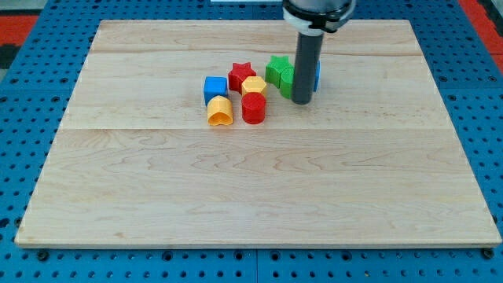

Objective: Drag the yellow hexagon into the blue cube

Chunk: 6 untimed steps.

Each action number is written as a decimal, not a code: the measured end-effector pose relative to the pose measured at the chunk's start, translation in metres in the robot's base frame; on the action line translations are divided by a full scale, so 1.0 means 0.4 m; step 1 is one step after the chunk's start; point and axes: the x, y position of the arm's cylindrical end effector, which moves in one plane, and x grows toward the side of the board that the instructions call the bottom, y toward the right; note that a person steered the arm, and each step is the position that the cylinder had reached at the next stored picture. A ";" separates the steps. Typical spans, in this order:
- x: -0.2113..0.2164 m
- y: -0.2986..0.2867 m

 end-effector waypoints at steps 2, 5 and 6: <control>-0.020 -0.175; -0.063 -0.249; -0.087 -0.204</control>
